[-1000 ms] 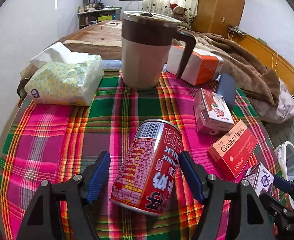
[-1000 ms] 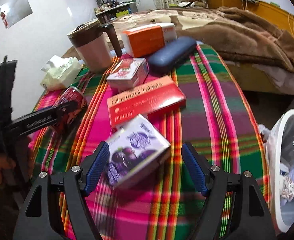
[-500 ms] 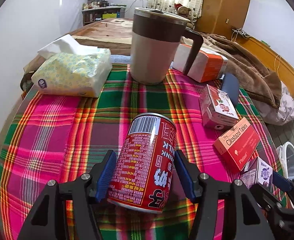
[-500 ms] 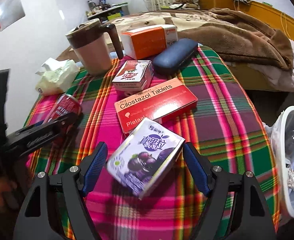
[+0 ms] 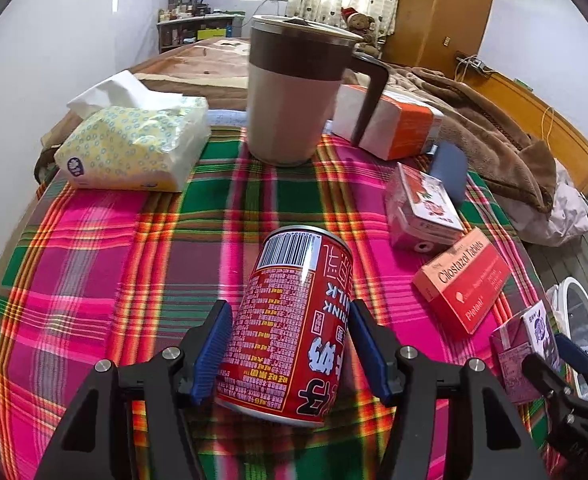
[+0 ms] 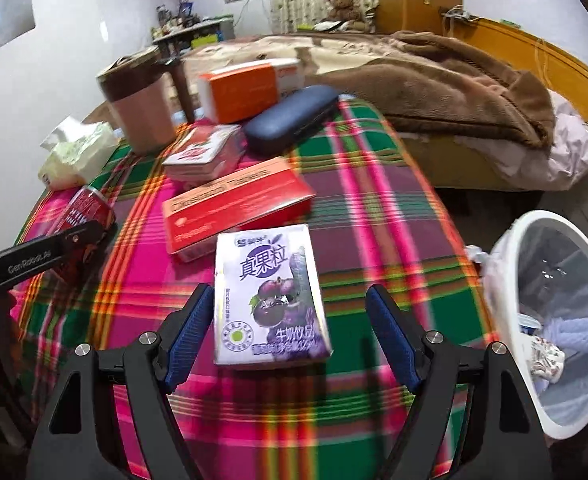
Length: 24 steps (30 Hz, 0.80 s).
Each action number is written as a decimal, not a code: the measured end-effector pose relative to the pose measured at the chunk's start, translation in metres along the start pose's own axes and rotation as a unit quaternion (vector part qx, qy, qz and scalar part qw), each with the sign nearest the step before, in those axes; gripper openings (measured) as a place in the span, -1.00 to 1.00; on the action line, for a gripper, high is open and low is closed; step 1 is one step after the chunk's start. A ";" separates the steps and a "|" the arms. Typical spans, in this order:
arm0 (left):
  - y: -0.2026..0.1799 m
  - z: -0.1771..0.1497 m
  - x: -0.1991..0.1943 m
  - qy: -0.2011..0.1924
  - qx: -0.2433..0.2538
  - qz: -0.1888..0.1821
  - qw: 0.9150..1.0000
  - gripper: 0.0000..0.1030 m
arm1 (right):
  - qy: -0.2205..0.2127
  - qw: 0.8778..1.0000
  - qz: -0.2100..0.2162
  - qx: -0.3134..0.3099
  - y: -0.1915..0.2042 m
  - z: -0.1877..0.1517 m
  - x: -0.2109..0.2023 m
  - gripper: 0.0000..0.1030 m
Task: Collect trash
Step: 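Grasp the red milk drink can with the left tool while the right tool grasps the purple grape drink carton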
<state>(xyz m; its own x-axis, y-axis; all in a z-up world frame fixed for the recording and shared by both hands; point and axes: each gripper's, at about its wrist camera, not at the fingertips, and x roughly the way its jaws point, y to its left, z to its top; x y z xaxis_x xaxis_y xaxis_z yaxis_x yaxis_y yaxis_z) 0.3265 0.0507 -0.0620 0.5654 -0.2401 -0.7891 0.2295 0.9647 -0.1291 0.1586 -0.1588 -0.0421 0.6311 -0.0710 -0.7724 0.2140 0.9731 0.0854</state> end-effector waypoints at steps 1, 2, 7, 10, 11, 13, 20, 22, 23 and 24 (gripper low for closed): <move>-0.003 0.000 0.001 0.005 0.002 -0.001 1.000 0.17 | -0.001 1.000 0.004 0.002 -0.004 -0.001 0.000 0.53; -0.004 -0.001 0.002 0.007 0.003 -0.004 1.000 0.17 | -0.002 1.000 0.012 0.003 -0.006 0.000 0.000 0.53; -0.009 -0.005 0.008 0.020 0.005 0.006 1.000 0.17 | -0.012 0.999 0.032 -0.008 -0.009 0.000 0.003 0.34; -0.008 -0.002 0.006 0.012 0.000 0.009 1.000 0.17 | -0.012 0.999 0.037 -0.012 -0.009 0.000 0.005 0.12; -0.007 -0.001 0.006 0.008 -0.001 0.012 1.000 0.17 | -0.011 0.999 0.038 -0.013 -0.008 0.001 0.005 0.12; -0.007 0.000 0.007 0.010 -0.003 0.013 1.000 0.09 | -0.014 0.999 0.042 -0.018 -0.007 0.001 0.004 0.12; -0.012 -0.004 0.004 0.011 -0.004 0.015 1.000 0.01 | -0.023 0.998 0.055 -0.023 -0.009 0.000 -0.001 0.11; -0.015 -0.006 -0.001 0.008 -0.003 0.016 1.000 0.01 | -0.027 0.998 0.059 -0.024 -0.012 -0.001 -0.004 0.11; -0.017 -0.008 -0.004 0.004 -0.001 0.016 1.000 0.01 | -0.029 0.997 0.061 -0.022 -0.013 -0.001 -0.006 0.11; -0.020 -0.010 -0.009 0.001 -0.001 0.015 1.000 0.01 | -0.029 0.997 0.062 -0.021 -0.015 0.000 -0.007 0.11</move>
<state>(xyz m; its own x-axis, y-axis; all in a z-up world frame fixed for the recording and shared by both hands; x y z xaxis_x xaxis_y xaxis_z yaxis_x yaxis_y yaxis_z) 0.3096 0.0348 -0.0585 0.5711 -0.2101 -0.7936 0.2102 0.9719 -0.1060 0.1504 -0.1728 -0.0379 0.6936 0.0392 -0.7193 0.1002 0.9836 0.1502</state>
